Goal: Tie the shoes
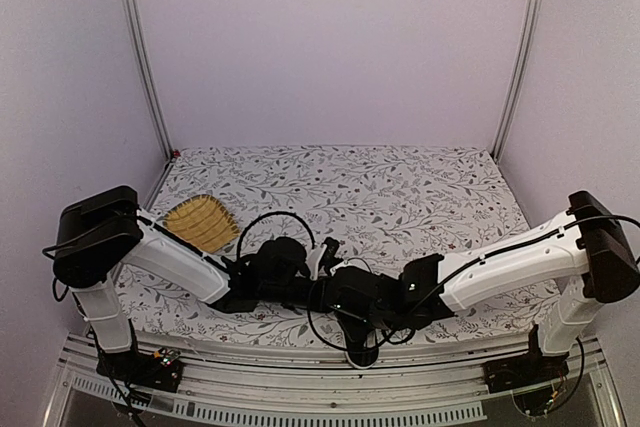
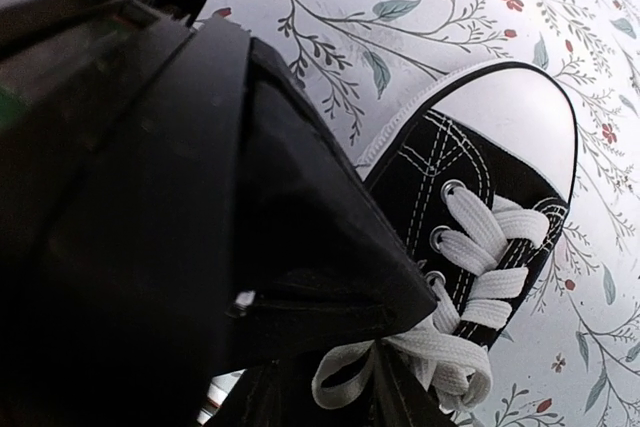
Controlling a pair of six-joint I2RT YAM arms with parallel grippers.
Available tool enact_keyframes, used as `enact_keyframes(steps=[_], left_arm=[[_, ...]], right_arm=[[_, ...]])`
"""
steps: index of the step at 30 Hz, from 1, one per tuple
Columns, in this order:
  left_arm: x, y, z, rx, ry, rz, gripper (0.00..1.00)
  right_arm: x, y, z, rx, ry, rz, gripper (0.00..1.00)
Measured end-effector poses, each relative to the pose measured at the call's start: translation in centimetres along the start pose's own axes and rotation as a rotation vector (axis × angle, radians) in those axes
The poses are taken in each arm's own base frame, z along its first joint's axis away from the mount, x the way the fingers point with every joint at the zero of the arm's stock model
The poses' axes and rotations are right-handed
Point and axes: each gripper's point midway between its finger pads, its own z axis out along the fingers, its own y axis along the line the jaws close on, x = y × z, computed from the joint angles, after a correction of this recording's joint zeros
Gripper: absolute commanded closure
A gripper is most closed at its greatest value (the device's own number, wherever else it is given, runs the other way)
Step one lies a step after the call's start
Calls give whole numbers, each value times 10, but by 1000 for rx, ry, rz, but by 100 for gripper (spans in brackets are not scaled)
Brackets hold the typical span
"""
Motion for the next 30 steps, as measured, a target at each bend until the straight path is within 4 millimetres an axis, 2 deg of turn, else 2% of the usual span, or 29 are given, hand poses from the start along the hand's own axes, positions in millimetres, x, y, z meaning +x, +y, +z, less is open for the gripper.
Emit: enact_keyframes(steps=[4, 8, 18, 24, 27, 30], left_arm=[[1, 2, 0, -6, 5, -2, 100], [3, 4, 0, -12, 12, -3, 100], [6, 5, 0, -17, 22, -2, 100], [6, 6, -1, -18, 23, -2, 100], [5, 5, -1, -13, 18, -3, 100], [2, 3, -1, -5, 7, -1, 100]], right_arm=[[2, 0, 2, 19, 4, -15, 65], [4, 0, 2, 44, 6, -35, 65], [7, 4, -3, 60, 5, -62, 74], [8, 5, -4, 57, 6, -61, 71], [9, 10, -10, 22, 15, -55, 68], [9, 18, -24, -38, 16, -46, 68]])
